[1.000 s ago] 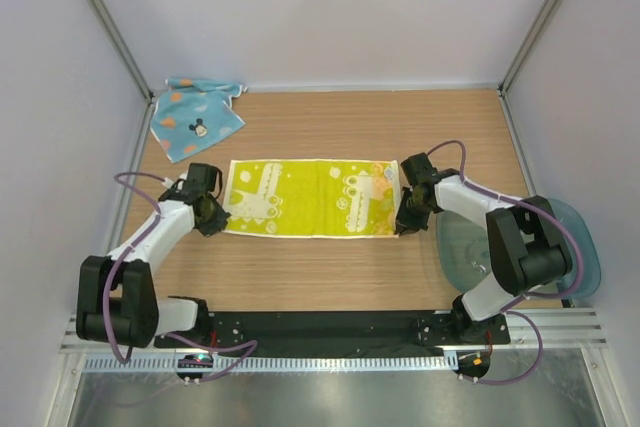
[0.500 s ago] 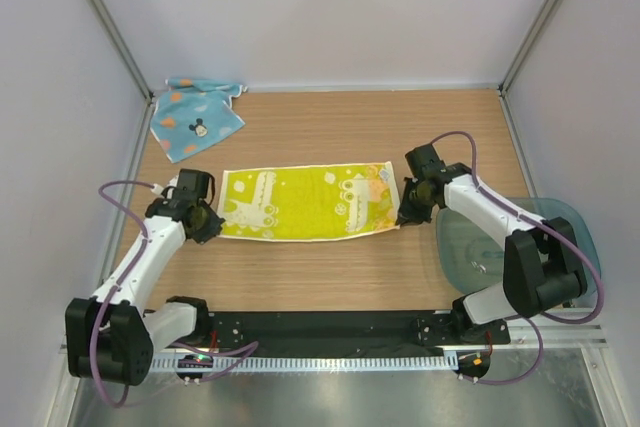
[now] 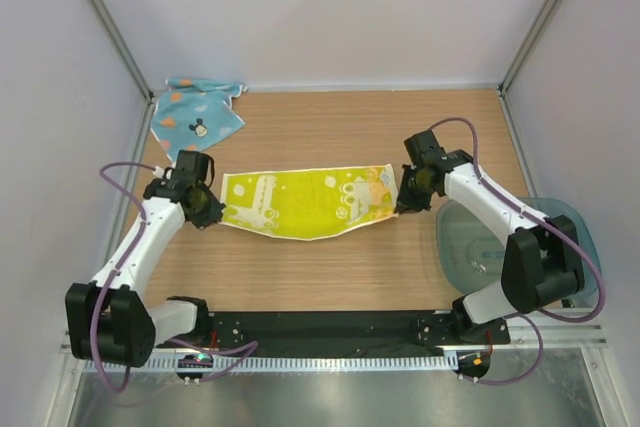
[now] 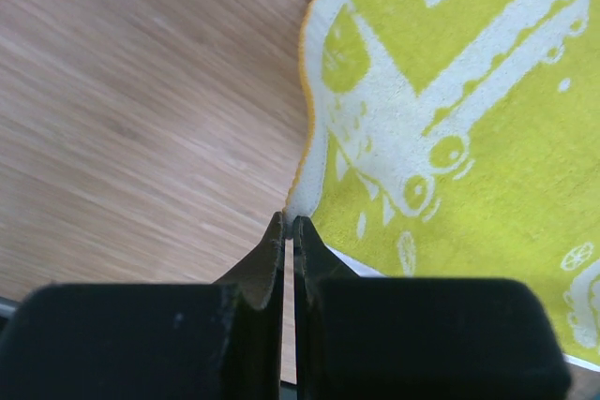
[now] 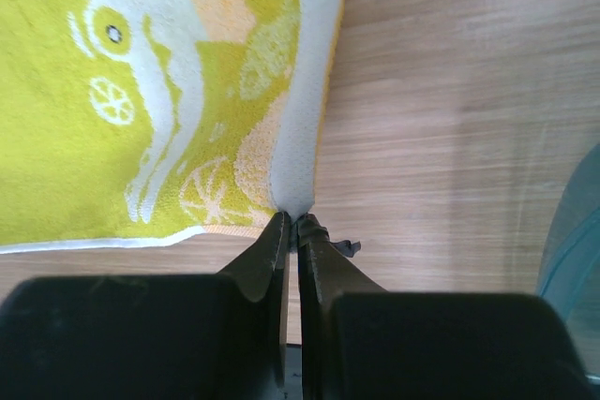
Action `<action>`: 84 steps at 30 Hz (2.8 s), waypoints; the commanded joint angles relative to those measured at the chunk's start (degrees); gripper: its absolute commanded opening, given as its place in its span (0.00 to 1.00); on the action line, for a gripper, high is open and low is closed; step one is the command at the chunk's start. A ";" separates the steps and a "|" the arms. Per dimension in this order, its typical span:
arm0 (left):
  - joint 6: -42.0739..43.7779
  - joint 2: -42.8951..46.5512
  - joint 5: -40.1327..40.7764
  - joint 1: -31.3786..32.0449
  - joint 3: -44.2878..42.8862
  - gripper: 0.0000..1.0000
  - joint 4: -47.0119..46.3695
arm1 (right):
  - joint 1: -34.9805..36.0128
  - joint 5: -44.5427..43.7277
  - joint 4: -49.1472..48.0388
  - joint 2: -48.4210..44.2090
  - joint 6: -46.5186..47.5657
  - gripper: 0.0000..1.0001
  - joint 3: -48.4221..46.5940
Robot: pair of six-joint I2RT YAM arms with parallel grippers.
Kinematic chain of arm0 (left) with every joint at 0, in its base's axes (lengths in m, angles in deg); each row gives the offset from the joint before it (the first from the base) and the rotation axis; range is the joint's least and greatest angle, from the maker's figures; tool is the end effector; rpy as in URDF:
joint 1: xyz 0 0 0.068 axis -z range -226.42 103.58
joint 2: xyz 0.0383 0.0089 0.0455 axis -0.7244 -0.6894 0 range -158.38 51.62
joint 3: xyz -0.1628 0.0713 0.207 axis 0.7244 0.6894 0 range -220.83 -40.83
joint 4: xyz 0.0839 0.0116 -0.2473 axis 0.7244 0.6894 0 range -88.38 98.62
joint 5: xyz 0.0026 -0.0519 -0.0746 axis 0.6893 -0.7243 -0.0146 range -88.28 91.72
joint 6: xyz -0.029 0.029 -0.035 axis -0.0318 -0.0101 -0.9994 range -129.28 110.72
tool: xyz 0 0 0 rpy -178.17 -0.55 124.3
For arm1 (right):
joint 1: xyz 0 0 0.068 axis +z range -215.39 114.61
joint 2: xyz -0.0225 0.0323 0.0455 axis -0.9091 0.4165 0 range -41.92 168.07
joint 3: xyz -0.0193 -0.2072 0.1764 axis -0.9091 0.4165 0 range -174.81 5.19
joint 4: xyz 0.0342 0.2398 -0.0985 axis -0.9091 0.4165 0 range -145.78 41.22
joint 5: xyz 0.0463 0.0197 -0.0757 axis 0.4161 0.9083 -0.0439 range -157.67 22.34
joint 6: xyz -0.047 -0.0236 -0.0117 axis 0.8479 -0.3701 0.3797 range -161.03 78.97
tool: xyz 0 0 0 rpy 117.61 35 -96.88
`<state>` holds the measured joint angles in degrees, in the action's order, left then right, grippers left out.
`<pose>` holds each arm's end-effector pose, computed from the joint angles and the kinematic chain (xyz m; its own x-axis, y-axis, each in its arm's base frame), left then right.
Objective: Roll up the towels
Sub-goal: Fold the towel
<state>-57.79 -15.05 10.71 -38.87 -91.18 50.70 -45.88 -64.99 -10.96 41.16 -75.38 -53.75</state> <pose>0.2117 -0.0224 0.2454 -0.6461 -0.6607 -0.3822 -0.6319 0.7439 -0.2175 0.2593 0.0937 0.2279 -0.9235 0.2707 -0.2718 0.2079 0.9486 0.2385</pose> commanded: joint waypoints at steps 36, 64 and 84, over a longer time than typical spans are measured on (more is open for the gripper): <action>9.84 -32.99 2.60 -1.31 -34.11 0.00 1.72 | -7.82 2.07 5.72 31.43 6.49 0.01 -39.23; 8.26 -34.94 -0.38 -8.61 -37.12 0.49 5.68 | -10.99 3.89 1.17 29.01 6.49 0.78 -44.45; 4.74 -34.40 -15.06 1.94 -13.91 0.00 -17.26 | 17.05 50.58 -29.77 42.15 -0.62 0.01 -40.29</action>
<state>-52.41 -49.76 -5.09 -36.57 -105.67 36.87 -28.46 -23.46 -33.95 82.69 -73.74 -89.07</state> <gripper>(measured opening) 0.005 0.033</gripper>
